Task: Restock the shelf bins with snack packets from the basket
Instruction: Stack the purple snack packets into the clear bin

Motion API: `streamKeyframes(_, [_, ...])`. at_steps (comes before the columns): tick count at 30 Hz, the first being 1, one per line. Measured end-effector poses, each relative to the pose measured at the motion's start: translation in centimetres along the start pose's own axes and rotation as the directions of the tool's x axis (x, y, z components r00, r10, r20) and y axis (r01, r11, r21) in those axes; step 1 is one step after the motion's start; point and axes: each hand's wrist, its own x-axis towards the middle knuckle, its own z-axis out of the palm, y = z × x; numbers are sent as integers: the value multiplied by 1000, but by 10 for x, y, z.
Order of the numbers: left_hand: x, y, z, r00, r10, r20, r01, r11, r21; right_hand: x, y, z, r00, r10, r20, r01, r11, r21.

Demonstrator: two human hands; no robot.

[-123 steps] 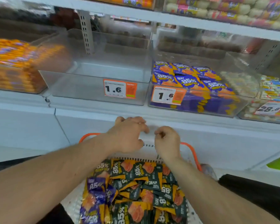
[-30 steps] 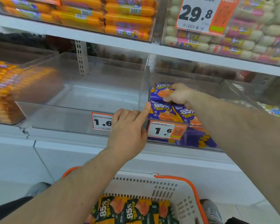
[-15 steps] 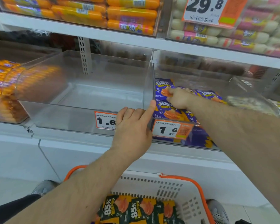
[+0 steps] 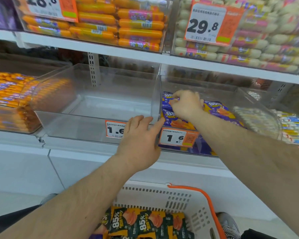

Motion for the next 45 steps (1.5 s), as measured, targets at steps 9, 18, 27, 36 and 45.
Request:
streamKeyframes(9, [-54, -24, -27, 913, -68, 403, -32, 971, 238, -136, -29, 66, 768, -332, -548, 543, 792, 280])
streamKeyframes(18, [-96, -61, 4, 370, -143, 918, 50, 990, 134, -266, -17, 210, 739, -174, 651, -35, 955, 295])
streamKeyframes(27, [-112, -86, 20, 291, -191, 938, 107, 980, 166, -329, -26, 287, 382, -14, 924, -309, 940, 142])
streamKeyframes(36, [-110, -86, 19, 314, -173, 934, 116, 983, 143, -345, -31, 298, 421, 110, 900, -357, 933, 53])
streamKeyframes(45, [-96, -71, 18, 446, -159, 881, 123, 986, 116, -285, -11, 231, 574, 136, 808, -594, 749, 295])
